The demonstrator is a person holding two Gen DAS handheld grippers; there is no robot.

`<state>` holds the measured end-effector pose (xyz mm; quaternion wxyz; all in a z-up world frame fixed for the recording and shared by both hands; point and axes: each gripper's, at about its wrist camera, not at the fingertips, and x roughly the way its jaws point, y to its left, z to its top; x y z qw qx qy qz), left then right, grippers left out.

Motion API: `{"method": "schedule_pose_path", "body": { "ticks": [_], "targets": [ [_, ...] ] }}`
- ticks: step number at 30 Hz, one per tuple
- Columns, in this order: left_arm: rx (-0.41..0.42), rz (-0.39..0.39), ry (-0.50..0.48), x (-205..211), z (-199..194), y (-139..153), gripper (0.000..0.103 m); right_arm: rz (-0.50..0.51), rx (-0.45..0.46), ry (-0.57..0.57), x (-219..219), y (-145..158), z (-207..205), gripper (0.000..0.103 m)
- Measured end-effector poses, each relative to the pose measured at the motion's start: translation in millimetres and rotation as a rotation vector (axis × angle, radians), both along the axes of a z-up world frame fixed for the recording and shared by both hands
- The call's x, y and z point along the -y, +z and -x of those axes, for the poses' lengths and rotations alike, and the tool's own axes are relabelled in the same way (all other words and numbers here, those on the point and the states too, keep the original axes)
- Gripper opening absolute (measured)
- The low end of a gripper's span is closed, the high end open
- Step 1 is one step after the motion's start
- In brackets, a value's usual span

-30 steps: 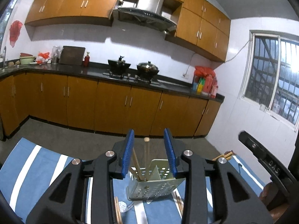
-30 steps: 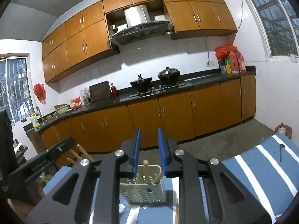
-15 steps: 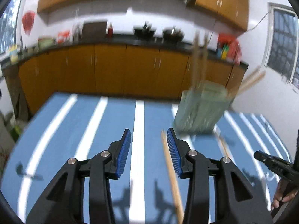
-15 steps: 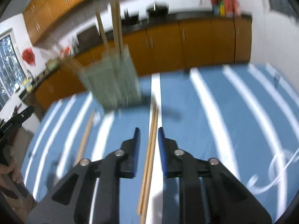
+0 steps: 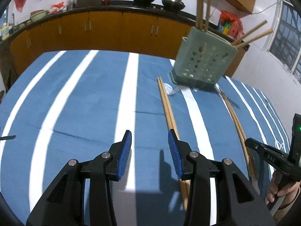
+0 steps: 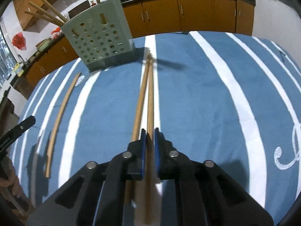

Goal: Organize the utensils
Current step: 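Grasp a chopstick with the right tool while the left tool grasps another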

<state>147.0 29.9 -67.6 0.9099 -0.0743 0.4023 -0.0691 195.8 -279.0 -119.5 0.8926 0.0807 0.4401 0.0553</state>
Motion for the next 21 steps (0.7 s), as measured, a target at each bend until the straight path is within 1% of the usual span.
{"method": "schedule_pose_path", "body": {
  "ticks": [2,4,5,7,12,15,18,21],
  "targets": [
    [-0.012,0.002,-0.015,4,0,-5,0.039,0.032,0.007,0.010,-3,-1,1,0.008],
    [-0.026,0.003,-0.031,9,0,-9,0.035,0.094,0.021,-0.022,-3,-2,0,0.008],
    [-0.031,0.004,-0.037,12,0,-10,0.035,0.103,0.025,-0.048,-1,-2,0,0.008],
    [-0.039,0.000,-0.054,17,0,-13,0.030,0.065,0.021,-0.066,6,-2,-2,0.008],
    [-0.060,-0.028,-0.084,27,-3,-20,0.023,0.083,0.028,-0.053,6,-3,-3,0.008],
    [-0.078,-0.045,-0.092,31,-5,-25,0.022,0.078,0.029,-0.052,8,-3,-3,0.008],
    [-0.077,-0.064,-0.108,36,-4,-27,0.022,0.080,0.029,-0.047,8,-3,-2,0.008],
    [-0.068,-0.103,-0.107,42,-6,-27,0.022,0.088,0.027,-0.045,7,-3,-2,0.008]
  ]
}}
